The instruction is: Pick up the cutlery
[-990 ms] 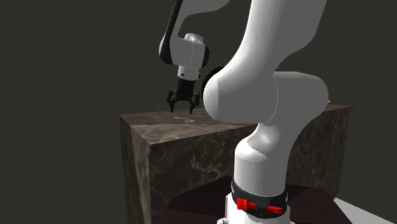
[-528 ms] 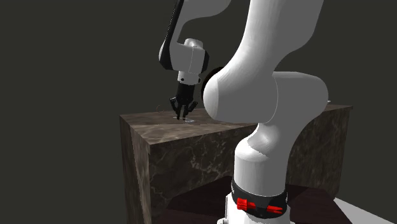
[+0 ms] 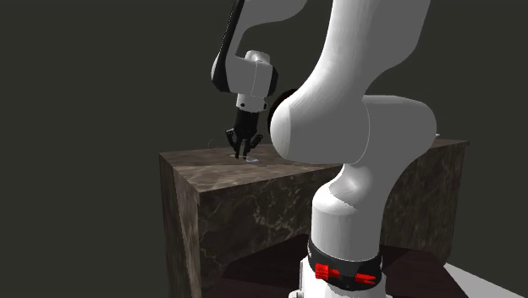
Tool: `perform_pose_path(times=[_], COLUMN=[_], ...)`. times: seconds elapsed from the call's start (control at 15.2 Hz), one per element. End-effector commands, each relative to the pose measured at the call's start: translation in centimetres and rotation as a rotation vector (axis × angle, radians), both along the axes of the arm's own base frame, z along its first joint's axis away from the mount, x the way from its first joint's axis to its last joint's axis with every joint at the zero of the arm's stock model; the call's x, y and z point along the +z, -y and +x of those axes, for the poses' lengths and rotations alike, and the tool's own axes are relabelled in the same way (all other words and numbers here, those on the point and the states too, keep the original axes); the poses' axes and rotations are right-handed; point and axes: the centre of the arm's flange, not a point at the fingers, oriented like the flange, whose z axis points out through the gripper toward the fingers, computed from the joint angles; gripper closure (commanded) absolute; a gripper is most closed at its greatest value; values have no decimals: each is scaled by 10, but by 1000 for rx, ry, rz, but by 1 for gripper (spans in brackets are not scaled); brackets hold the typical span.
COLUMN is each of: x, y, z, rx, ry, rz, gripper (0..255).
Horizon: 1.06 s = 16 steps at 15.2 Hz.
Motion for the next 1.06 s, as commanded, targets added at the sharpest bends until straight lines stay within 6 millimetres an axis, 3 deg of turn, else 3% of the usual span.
perform_pose_path(times=[0.0,0.86,0.99], x=[9,77,78], y=[0,0,0], z=[0,0,0], rx=[0,0,0], ry=[0,0,0], rz=[0,0,0], gripper=[255,255,255])
